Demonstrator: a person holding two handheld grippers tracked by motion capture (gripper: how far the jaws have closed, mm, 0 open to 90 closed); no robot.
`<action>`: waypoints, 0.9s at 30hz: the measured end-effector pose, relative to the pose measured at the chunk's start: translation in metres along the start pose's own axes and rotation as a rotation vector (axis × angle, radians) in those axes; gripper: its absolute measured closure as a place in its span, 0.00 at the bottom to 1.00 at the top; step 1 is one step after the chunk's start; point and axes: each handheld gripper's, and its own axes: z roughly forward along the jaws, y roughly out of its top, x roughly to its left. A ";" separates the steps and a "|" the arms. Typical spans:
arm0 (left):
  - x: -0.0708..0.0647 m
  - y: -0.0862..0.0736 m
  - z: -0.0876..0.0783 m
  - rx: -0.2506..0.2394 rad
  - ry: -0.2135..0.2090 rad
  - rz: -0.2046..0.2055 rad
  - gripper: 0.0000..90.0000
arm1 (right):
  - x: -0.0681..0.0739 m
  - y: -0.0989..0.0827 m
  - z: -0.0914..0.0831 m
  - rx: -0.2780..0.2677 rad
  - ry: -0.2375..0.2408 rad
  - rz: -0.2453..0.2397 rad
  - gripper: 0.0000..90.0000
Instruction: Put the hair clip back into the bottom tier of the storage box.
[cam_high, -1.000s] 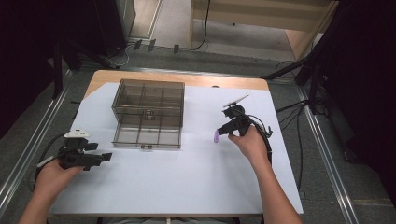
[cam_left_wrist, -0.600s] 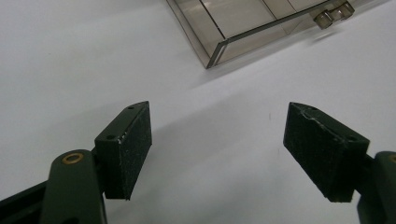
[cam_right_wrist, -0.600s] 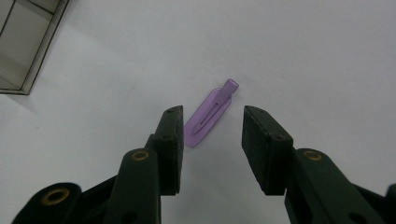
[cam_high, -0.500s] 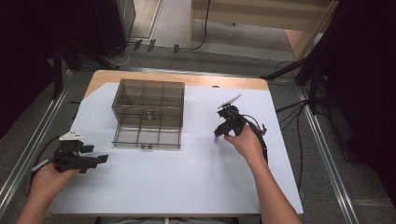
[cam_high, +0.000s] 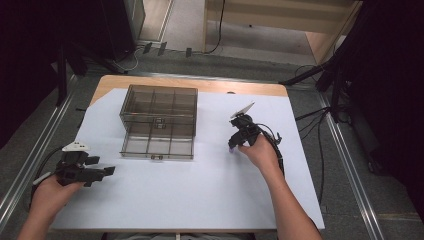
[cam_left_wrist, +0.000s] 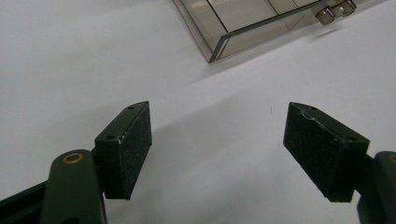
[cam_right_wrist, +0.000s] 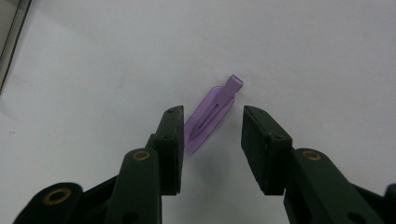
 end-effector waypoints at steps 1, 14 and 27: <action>0.000 0.000 0.000 0.000 -0.001 -0.002 0.27 | 0.000 0.001 0.001 -0.001 0.001 -0.004 0.68; -0.001 0.000 0.001 0.004 -0.005 -0.002 0.27 | 0.006 0.004 0.008 0.030 -0.003 0.004 0.69; 0.000 0.000 0.000 0.005 -0.003 -0.001 0.27 | 0.010 0.004 0.011 0.045 -0.038 -0.019 0.75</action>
